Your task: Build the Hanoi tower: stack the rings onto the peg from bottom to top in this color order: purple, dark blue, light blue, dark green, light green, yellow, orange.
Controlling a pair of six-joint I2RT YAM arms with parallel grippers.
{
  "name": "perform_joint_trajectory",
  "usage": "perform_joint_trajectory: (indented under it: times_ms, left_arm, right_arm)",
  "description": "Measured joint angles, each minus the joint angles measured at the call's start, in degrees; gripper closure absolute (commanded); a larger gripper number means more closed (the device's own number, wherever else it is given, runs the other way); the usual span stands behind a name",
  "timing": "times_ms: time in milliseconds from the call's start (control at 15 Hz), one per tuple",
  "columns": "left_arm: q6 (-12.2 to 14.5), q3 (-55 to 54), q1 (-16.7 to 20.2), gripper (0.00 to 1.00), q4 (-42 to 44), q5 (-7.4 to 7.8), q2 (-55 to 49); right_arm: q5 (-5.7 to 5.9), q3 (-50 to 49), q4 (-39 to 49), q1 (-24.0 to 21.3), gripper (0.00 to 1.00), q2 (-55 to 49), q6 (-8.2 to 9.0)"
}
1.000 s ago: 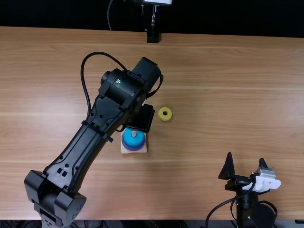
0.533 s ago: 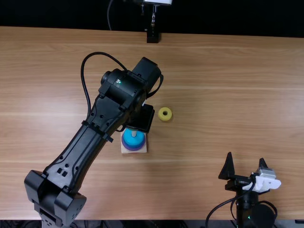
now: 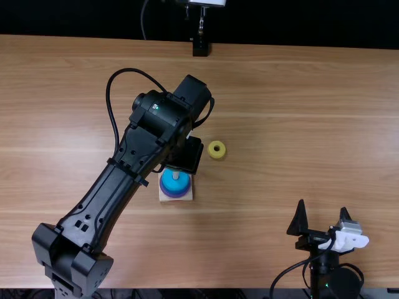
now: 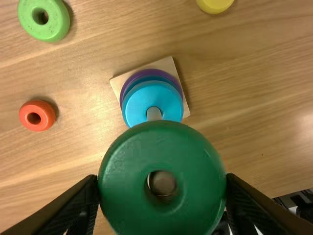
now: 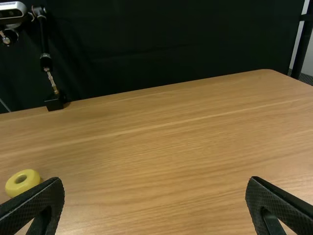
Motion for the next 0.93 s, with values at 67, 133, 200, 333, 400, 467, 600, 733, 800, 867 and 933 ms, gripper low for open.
perform_joint_trajectory:
  times_ms: [67, 133, 200, 333, 400, 467, 600, 733, 800, 867, 933]
  left_arm:
    - [0.00, -0.02, 0.02, 0.17, -0.02, 0.02, 0.00]
    - [0.00, -0.02, 0.00, 0.17, -0.02, 0.00, 0.00]
    - [0.02, -0.02, 0.00, 0.17, -0.02, -0.02, 0.00]
    - [0.00, -0.02, 0.00, 0.18, 0.00, 0.00, -0.02]
    - [0.02, -0.02, 0.02, 0.19, -0.02, 0.00, -0.02]
    - [0.00, -0.02, 0.00, 0.21, 0.00, 0.00, 0.00]
    - [0.04, 0.00, 0.02, 0.47, -0.02, -0.02, -0.02]
    - [0.02, 0.68, 0.02, 0.84, 0.15, -0.02, -0.02]
    - [0.02, 0.92, 0.02, 0.87, 0.35, 0.00, -0.04]
    - [0.02, 1.03, 0.04, 0.86, 0.55, -0.02, -0.04]
    - [0.00, 1.03, 0.07, 0.85, 0.42, -0.02, -0.04]
  right_arm:
    - [0.00, 0.00, 0.00, 0.00, 0.00, 0.00, 0.02]
    - [-0.02, 0.00, 0.02, 0.00, 0.00, 0.00, -0.02]
    - [-0.02, 0.00, 0.02, 0.00, 0.00, 0.00, 0.00]
    - [-0.02, 0.00, 0.02, 0.00, 0.00, 0.00, 0.02]
    - [0.00, 0.00, 0.02, 0.00, 0.00, 0.00, 0.00]
    - [0.00, 0.00, 0.00, 0.02, 0.00, 0.00, 0.00]
    - [-0.02, 0.00, 0.02, 0.00, 0.00, 0.00, 0.00]
    - [0.00, 0.00, 0.02, 0.00, 0.00, 0.00, -0.02]
    - [0.00, 0.00, 0.00, 0.02, 0.00, 0.00, 0.00]
    - [0.00, 0.00, 0.02, 0.00, 0.00, 0.00, 0.00]
    - [-0.02, 0.00, -0.02, 0.02, 0.00, 0.00, 0.00]
